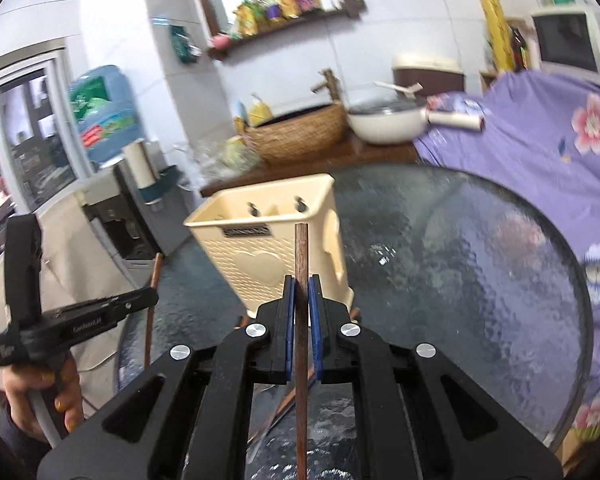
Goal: Organize utensils
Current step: 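Lift both held chopsticks and carry them above the cream holder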
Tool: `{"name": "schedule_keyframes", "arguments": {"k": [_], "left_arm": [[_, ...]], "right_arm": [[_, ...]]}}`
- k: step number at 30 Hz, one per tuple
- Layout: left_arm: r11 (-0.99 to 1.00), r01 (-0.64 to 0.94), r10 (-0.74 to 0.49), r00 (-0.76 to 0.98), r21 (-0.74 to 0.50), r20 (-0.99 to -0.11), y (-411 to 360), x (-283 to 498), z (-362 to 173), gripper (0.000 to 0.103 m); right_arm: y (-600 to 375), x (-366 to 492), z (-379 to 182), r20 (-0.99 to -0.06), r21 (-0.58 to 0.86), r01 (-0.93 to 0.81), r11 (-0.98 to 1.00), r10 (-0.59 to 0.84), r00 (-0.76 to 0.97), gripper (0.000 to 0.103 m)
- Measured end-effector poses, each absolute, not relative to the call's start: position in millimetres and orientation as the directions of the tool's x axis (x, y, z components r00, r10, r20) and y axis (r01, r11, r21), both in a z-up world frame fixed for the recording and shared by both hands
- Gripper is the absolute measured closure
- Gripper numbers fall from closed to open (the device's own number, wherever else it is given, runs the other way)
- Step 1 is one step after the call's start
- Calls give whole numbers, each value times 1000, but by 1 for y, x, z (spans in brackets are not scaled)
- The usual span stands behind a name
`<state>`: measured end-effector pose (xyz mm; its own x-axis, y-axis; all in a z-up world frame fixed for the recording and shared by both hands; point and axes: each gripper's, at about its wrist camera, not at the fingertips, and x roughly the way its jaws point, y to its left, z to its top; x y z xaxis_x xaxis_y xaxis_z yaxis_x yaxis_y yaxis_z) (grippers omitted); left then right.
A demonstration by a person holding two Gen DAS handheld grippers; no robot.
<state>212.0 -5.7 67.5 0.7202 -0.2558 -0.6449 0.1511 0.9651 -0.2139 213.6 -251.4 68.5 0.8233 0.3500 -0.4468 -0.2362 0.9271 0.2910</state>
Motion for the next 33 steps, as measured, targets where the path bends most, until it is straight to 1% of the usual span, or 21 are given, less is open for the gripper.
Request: {"name": "schedule_keyframes", "arguments": {"k": [4, 12, 15, 25, 33], "left_arm": [[960, 184, -277, 743, -212, -609, -1, 197, 84, 97], [953, 236, -302, 776, -189, -554, 0, 171, 105, 97], [953, 243, -303, 783, -181, -543, 2, 166, 109, 97], [948, 262, -317, 811, -178, -493, 7, 155, 126, 97], [945, 279, -327, 842, -172, -429, 8, 152, 159, 97]], "right_arm": [[-250, 193, 85, -411, 256, -298, 920, 383, 827, 95], [-255, 173, 98, -407, 249, -345, 905, 421, 811, 95], [-253, 167, 101, -399, 224, -363, 904, 425, 813, 95], [-251, 159, 117, -365, 219, -404, 888, 458, 810, 95], [-247, 168, 147, -330, 232, -427, 874, 484, 811, 95]]}}
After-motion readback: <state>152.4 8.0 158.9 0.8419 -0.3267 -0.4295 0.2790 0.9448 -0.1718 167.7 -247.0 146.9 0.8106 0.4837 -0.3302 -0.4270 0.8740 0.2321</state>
